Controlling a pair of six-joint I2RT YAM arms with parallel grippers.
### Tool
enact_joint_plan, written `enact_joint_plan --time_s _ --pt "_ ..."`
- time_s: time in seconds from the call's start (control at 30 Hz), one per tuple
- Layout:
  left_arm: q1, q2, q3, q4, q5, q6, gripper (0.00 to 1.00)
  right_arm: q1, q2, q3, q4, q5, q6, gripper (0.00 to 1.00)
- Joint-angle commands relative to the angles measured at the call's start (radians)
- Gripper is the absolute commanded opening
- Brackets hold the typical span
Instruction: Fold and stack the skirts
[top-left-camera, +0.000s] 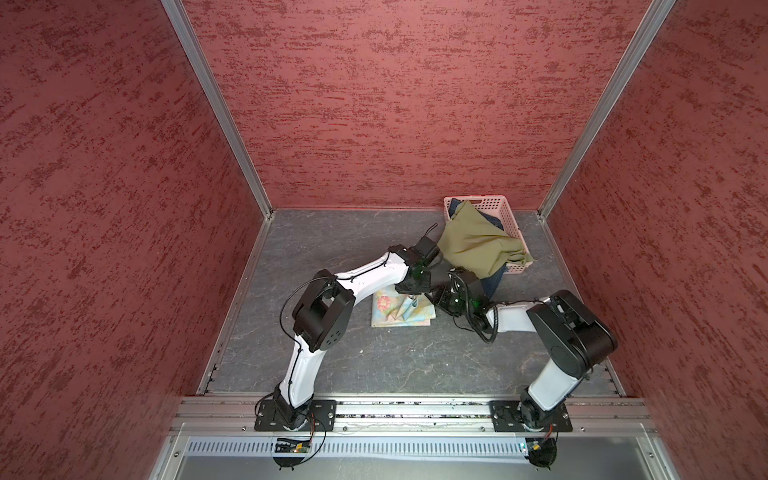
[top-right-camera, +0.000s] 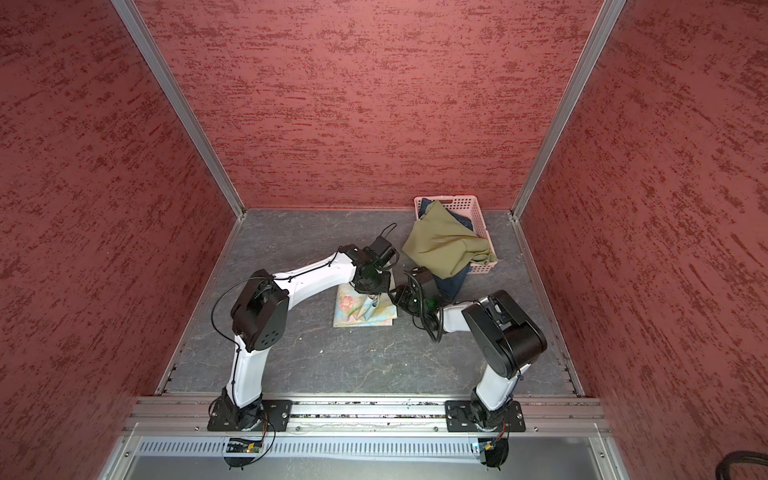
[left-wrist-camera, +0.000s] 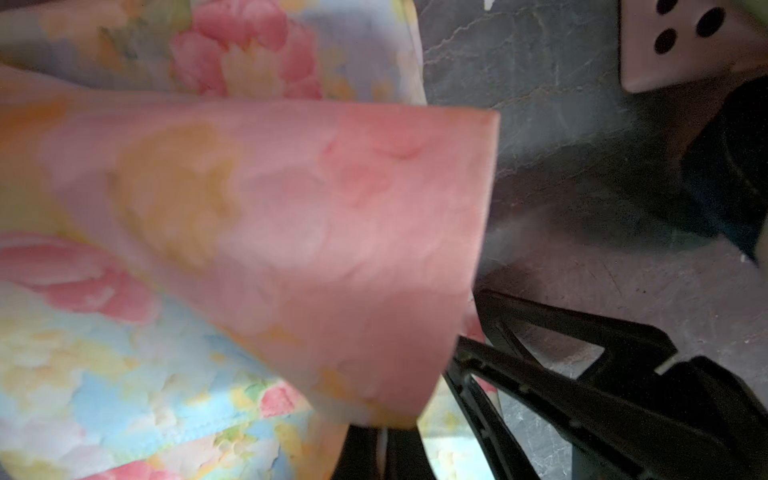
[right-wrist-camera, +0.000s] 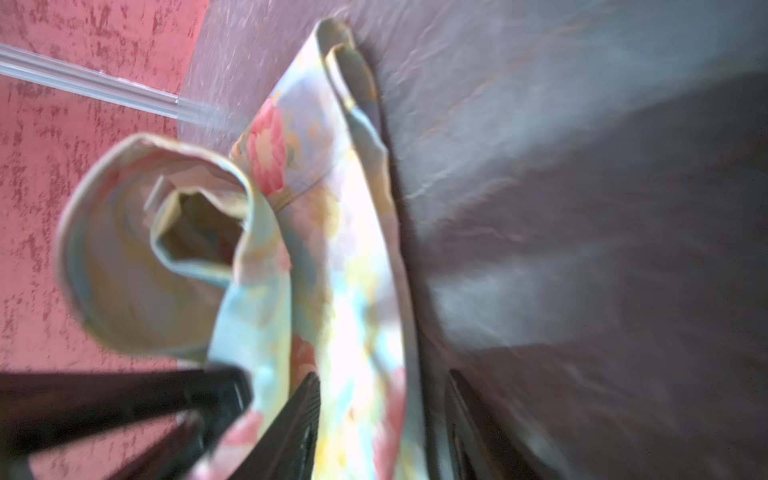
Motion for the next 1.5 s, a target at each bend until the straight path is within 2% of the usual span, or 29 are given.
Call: enact_joint_plan --time_s 0.0,0.1,0.2,0.33,0.4,0.47,0.6,0.73,0.97,1.17,1.3,1.47 --pt "-0.001 0.0 -0.001 0.049 0.02 -0.021 0.0 -0.011 -0.043 -0.051 -0.114 0.068 0.023 0.52" --pt "-0.007 0.005 0.0 0.067 0.03 -0.036 0.0 -0.012 -0.093 -0.062 -0.14 0.075 0.009 0.53" --pt "-0.012 0.011 0.012 0.078 0.038 -0.046 0.06 -0.012 -0.154 -0.069 -0.182 0.114 -0.01 0.54" --pt "-0.012 0.012 0.026 0.072 0.042 -0.045 0.31 -0.013 -0.241 -0.069 -0.249 0.174 -0.037 0.56" --pt "-0.01 -0.001 0.026 0.071 0.044 -0.046 0.56 -0.013 -0.298 -0.065 -0.287 0.203 -0.058 0.57" --pt "-0.009 -0.033 0.022 0.08 0.04 -0.046 0.71 -0.016 -0.335 -0.061 -0.323 0.225 -0.079 0.58" --pt "0.001 -0.139 -0.009 0.143 0.051 -0.059 0.84 -0.017 -0.375 -0.045 -0.374 0.244 -0.15 0.59" --pt "0.044 -0.232 -0.07 0.165 0.087 -0.077 0.86 -0.015 -0.362 0.001 -0.419 0.24 -0.243 0.6" --pt "0.208 -0.369 -0.301 0.126 0.07 -0.053 0.86 0.032 -0.288 0.12 -0.447 0.213 -0.351 0.6" --pt "0.315 -0.483 -0.563 0.287 0.137 -0.009 0.84 0.102 -0.154 0.23 -0.478 0.201 -0.394 0.61" --pt "0.348 -0.492 -0.655 0.396 0.185 -0.007 0.83 0.128 -0.086 0.272 -0.498 0.198 -0.407 0.6" --pt "0.353 -0.423 -0.661 0.468 0.213 0.021 0.82 0.144 -0.026 0.294 -0.517 0.216 -0.417 0.61"
